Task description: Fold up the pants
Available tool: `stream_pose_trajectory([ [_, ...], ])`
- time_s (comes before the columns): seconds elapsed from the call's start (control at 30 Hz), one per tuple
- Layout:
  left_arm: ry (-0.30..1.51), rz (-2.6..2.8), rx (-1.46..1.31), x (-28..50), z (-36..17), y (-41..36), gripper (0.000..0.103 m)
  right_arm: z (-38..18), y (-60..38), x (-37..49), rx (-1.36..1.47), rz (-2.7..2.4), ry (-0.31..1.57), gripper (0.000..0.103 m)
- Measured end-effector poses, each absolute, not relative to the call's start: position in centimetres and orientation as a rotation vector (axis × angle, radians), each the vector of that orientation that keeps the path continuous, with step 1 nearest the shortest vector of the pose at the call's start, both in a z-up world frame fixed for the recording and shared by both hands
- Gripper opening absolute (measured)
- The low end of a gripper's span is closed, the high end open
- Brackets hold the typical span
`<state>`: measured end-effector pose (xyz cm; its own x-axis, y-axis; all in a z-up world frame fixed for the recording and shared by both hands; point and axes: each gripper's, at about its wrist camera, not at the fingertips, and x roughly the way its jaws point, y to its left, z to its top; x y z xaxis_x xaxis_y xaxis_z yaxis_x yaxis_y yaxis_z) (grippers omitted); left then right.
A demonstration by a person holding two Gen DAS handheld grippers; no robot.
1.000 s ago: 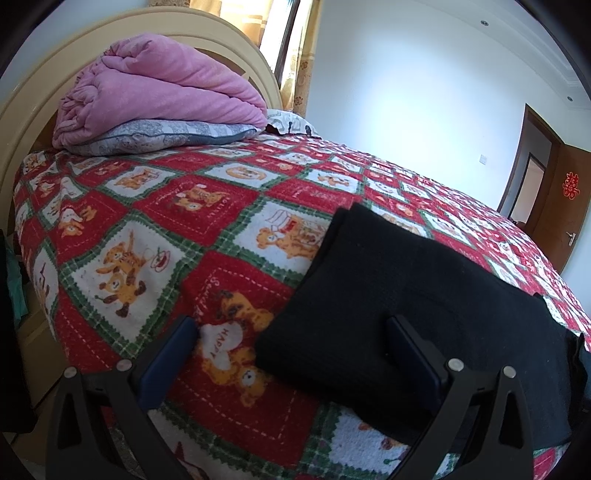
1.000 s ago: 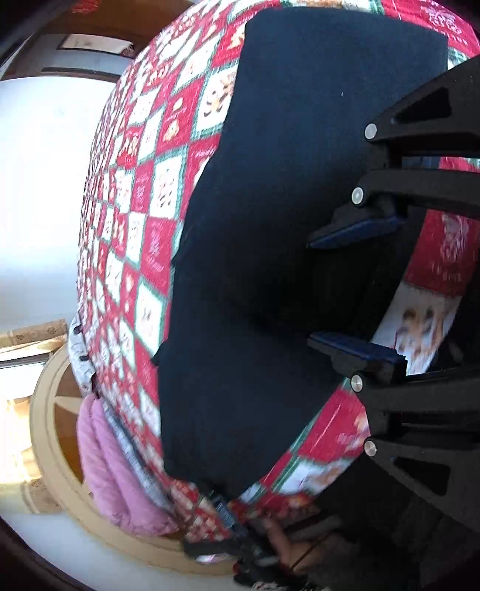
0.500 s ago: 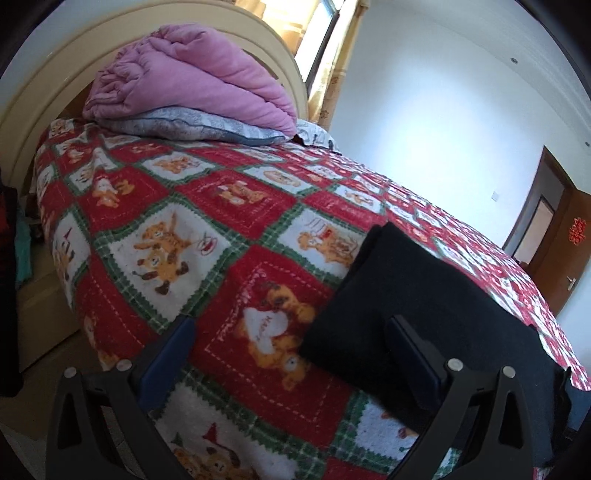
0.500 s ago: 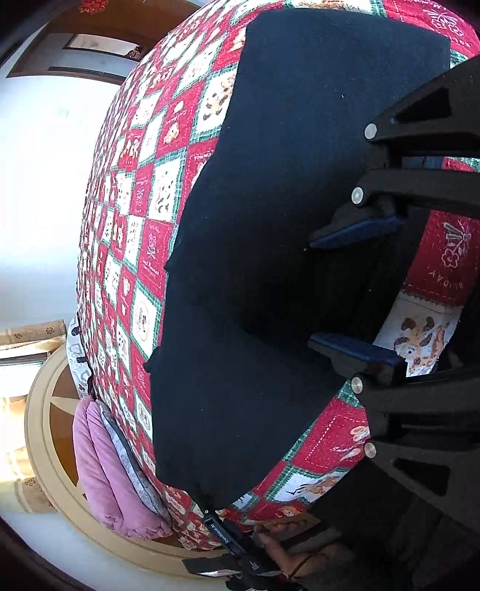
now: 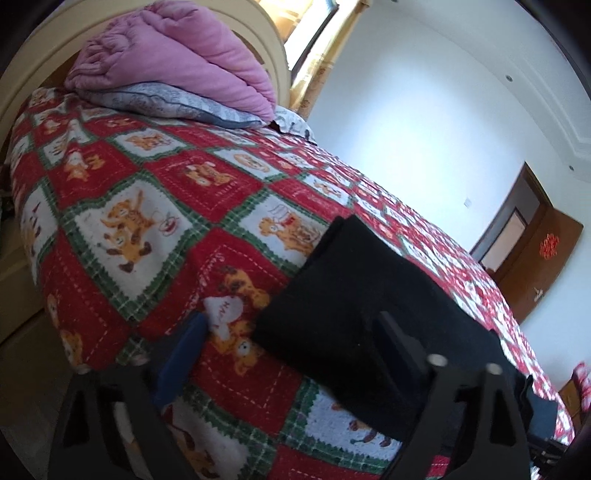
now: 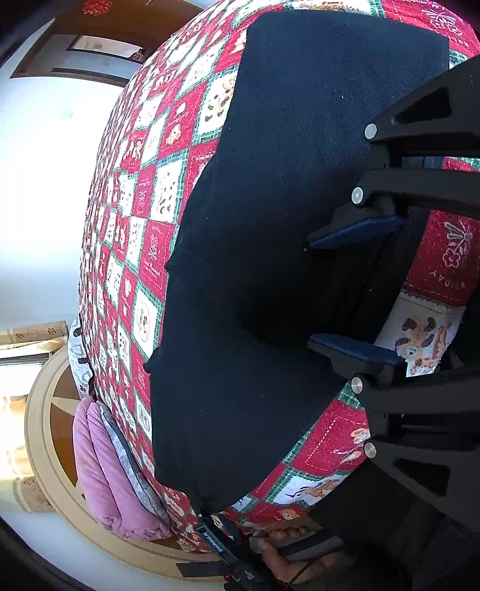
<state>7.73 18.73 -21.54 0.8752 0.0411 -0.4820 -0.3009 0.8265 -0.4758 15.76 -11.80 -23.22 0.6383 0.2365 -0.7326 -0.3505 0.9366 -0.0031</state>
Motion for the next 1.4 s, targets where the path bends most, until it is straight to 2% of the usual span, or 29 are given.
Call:
stream_pose_trajectory([
  [0.17,0.449,0.178,-0.616,7.3,-21.3,18.6,0.075,-23.2,-11.8,15.7,-0.152,0.337,0.812,0.050],
  [0.6,0.469,0.135,-0.700,8.0,-21.9,19.1,0.075,-23.3,-11.6,15.8,-0.161,0.328,0.803,0.050],
  [0.67,0.474,0.126,-0.729,8.2,-22.0,19.4,0.082,-23.4,-11.5,15.7,-0.163,0.328,0.802,0.050],
  [0.73,0.463,0.105,-0.794,8.2,-22.3,20.0,0.083,-23.4,-11.5,15.7,-0.162,0.328,0.802,0.050],
  [1.2,0.455,0.056,-0.895,8.2,-21.9,18.4,0.080,-23.5,-11.4,15.7,-0.166,0.325,0.797,0.051],
  [1.3,0.434,0.045,-0.923,8.3,-22.2,19.4,0.069,-23.5,-11.4,15.8,-0.166,0.326,0.797,0.051],
  [1.37,0.429,0.039,-0.913,8.6,-22.6,20.0,0.050,-23.5,-11.4,15.7,-0.167,0.325,0.795,0.051],
  [1.4,0.429,0.035,-0.928,8.6,-22.9,20.4,0.044,-23.5,-11.4,15.7,-0.168,0.324,0.793,0.051],
])
